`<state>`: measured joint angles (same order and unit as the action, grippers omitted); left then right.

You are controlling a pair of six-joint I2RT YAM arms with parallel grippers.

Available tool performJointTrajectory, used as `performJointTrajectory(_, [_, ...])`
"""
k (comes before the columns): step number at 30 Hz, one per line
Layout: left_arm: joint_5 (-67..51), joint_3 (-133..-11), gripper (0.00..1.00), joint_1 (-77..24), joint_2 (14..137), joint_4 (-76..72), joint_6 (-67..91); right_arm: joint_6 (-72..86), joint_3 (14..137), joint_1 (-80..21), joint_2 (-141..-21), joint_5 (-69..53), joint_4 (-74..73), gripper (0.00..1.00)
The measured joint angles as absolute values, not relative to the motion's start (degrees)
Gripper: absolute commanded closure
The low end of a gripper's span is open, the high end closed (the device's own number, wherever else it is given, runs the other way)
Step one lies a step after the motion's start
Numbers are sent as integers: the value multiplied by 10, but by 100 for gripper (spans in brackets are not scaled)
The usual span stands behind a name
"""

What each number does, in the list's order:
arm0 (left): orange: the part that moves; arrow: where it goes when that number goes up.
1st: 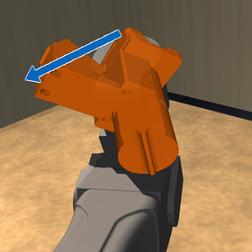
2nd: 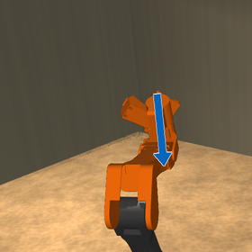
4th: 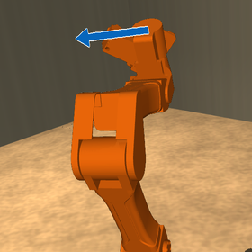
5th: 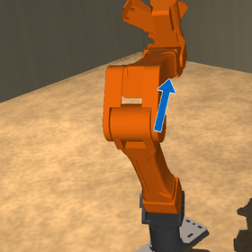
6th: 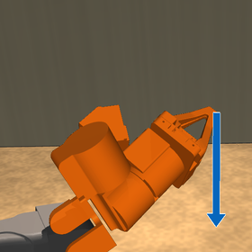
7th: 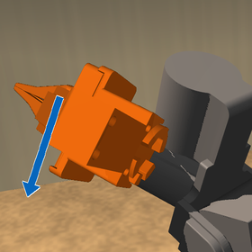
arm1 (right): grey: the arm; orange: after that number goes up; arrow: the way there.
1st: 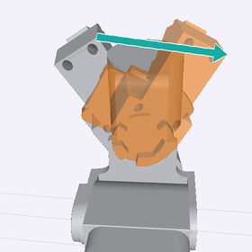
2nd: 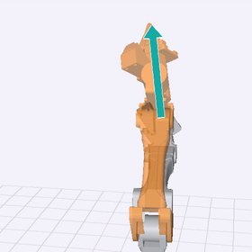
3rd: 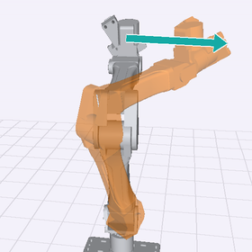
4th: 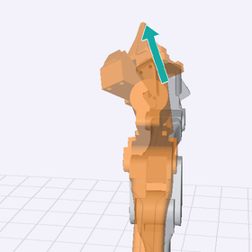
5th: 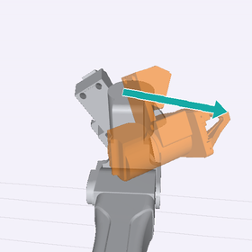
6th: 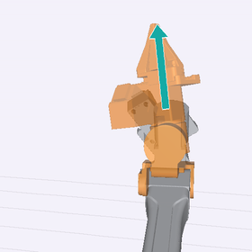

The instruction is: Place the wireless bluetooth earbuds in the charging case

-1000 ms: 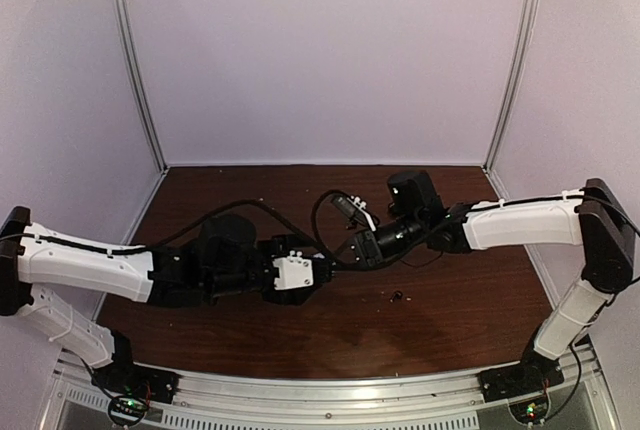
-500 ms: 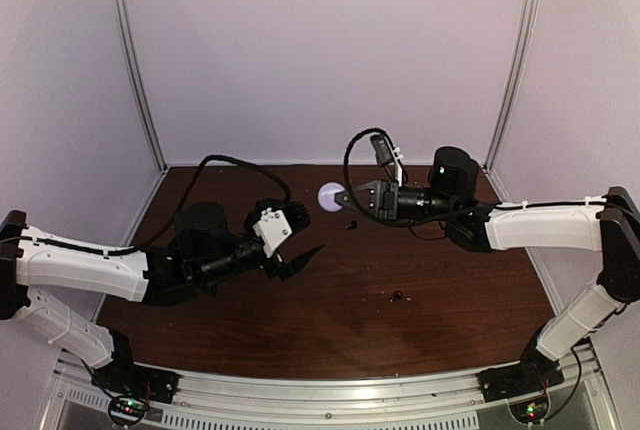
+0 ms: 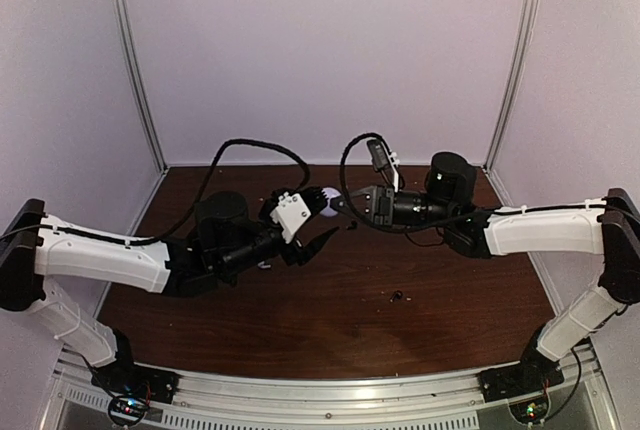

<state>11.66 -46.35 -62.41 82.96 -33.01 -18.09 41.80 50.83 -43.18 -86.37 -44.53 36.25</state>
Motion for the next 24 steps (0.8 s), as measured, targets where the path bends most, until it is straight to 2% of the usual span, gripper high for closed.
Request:
performJointTrajectory(3, [120,-469,30,-624,835,-330,-183,418,506,-434,-864,-443,362,87])
performJointTrajectory(13, [125,-474,51,-624,840,-333,-192,418,501,-439,-864,-440,362,87])
performJointTrajectory(15, [125,-474,51,-624,840,-333,-192,417,501,-439,-864,-440,363,87])
performJointTrajectory(18, [126,-474,41,-624,841,-333,-193,417,501,-439,-864,-437,364,87])
performJointTrajectory(24, [126,-477,41,-624,842,-334,-200,417,498,-440,-864,-437,362,87])
